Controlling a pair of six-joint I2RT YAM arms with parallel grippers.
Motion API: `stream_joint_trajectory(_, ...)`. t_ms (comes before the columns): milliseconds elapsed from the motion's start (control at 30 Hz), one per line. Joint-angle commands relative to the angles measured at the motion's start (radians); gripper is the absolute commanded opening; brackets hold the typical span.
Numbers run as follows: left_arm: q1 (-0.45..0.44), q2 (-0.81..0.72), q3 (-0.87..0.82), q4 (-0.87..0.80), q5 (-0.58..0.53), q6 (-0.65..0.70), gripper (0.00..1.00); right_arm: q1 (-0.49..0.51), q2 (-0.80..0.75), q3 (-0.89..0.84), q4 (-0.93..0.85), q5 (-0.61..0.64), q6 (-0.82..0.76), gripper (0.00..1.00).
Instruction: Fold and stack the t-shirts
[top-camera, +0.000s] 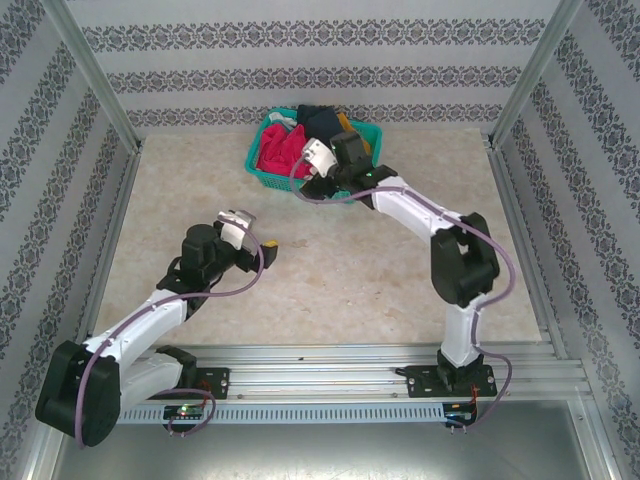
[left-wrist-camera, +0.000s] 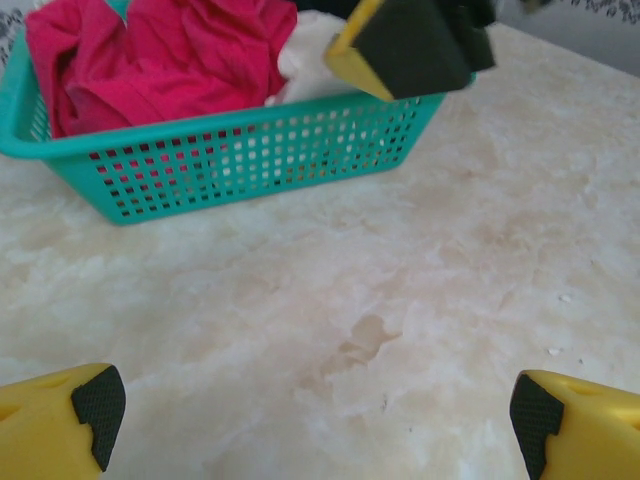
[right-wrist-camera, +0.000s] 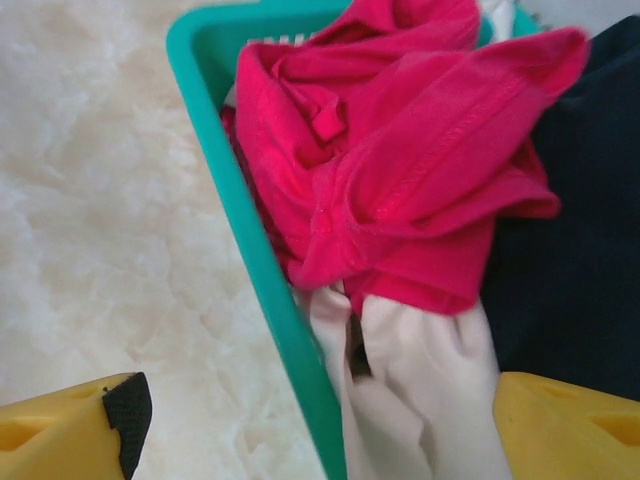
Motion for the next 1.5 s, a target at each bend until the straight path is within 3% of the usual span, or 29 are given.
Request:
stream_joint_trajectory(0, -0.013, -0.005, -0.009, -0.019, -0.031, 0.009, 1.0, 0.001, 0.096, 0.141, -0.165, -0.024, -0.046, 0.87)
stream_joint_trajectory(233, -0.015, -0.003, -0.005, -0.034, -0.042, 0.022, 1.0, 0.001, 0.285, 0.383, -0.294, -0.029, -0.046, 0.79)
stream_joint_trajectory(533, -0.015, 0.024, -0.012, 0.026, -0.031, -0.001, 1.0, -0.006, 0.424, 0.587, -0.44, 0.018, -0.092, 0.59)
stream_joint_trajectory(767, -0.016, 0.031, 0.001, 0.009, -0.032, 0.021, 1.0, -0.007, 0.479, 0.659, -0.521, 0.03, -0.127, 0.57)
stream_joint_trajectory(833, -0.015, 0.035, 0.004, 0.014, -0.033, 0.023, 1.0, -0.007, 0.501, 0.694, -0.552, 0.043, -0.138, 0.51)
stream_joint_trajectory(933, -0.015, 0.038, 0.001, 0.029, -0.034, 0.019, 1.0, -0.007, 0.518, 0.721, -0.565, 0.059, -0.142, 0.34)
stream_joint_trajectory(1133, -0.042, 0.046, 0.011, 0.006, 0.011, 0.087, 1.0, -0.008, 0.442, 0.655, -0.489, 0.139, -0.072, 0.0)
stream_joint_trajectory(1267, -0.107, 0.094, 0.05, -0.018, 0.01, 0.176, 1.0, -0.028, 0.322, 0.475, -0.375, 0.211, 0.035, 0.0)
stream_joint_trajectory(1467, -0.17, 0.244, 0.136, 0.059, 0.05, 0.172, 1.0, -0.109, 0.119, 0.174, -0.269, 0.354, 0.267, 0.0)
